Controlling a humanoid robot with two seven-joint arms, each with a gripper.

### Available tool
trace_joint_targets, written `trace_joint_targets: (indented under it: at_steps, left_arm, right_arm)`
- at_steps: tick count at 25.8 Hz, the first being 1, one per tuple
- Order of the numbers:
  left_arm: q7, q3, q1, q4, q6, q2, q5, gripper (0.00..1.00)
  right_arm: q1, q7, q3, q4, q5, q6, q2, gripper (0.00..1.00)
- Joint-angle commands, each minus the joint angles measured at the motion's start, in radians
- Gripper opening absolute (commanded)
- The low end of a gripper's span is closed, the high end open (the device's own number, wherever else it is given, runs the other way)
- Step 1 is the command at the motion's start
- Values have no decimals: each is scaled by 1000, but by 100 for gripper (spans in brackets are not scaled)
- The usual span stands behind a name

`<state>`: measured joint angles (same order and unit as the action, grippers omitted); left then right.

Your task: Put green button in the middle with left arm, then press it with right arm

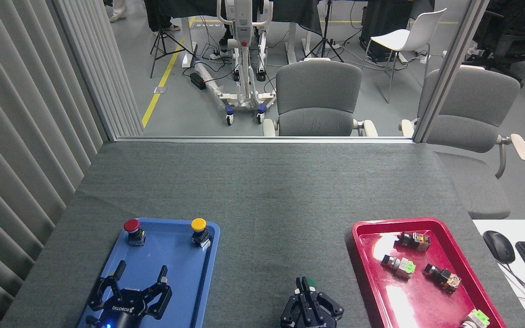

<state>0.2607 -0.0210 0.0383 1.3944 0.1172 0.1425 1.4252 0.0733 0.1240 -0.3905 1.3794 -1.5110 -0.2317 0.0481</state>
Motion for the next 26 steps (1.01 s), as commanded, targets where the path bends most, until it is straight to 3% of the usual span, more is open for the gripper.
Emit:
trace_joint_targets:
  at_steps: [1, 10, 11, 13, 15, 18, 21, 26]
  left_arm:
    - [0, 1, 0, 0, -1, -1, 0, 99]
    - [9, 30, 5, 2, -4, -12, 1, 99]
    - [9, 38, 5, 3, -4, -14, 1, 99]
    - [-2, 42, 3, 3, -2, -15, -2, 99]
    - [-5, 49, -3, 2, -4, -18, -9, 99]
    - [-9, 108, -18, 6, 6, -46, -9, 99]
    - [-29, 133, -31, 9, 27, -60, -3, 99]
    - [-106, 193, -32, 14, 174, -63, 1, 99]
  right_arm:
    - [-12, 5, 1, 52, 0, -20, 1, 16]
    - [-18, 3, 32, 104, 6, -21, 21, 24]
    - [-14, 3, 58, 109, 11, -21, 29, 32]
    - [-1, 6, 108, 115, 12, -15, 42, 74]
    - [17, 8, 140, 122, 12, -11, 56, 98]
    - [36, 9, 194, 127, 14, 14, 98, 100]
    - [42, 11, 229, 127, 29, 35, 105, 100]
    - [72, 55, 233, 130, 61, 54, 136, 100]
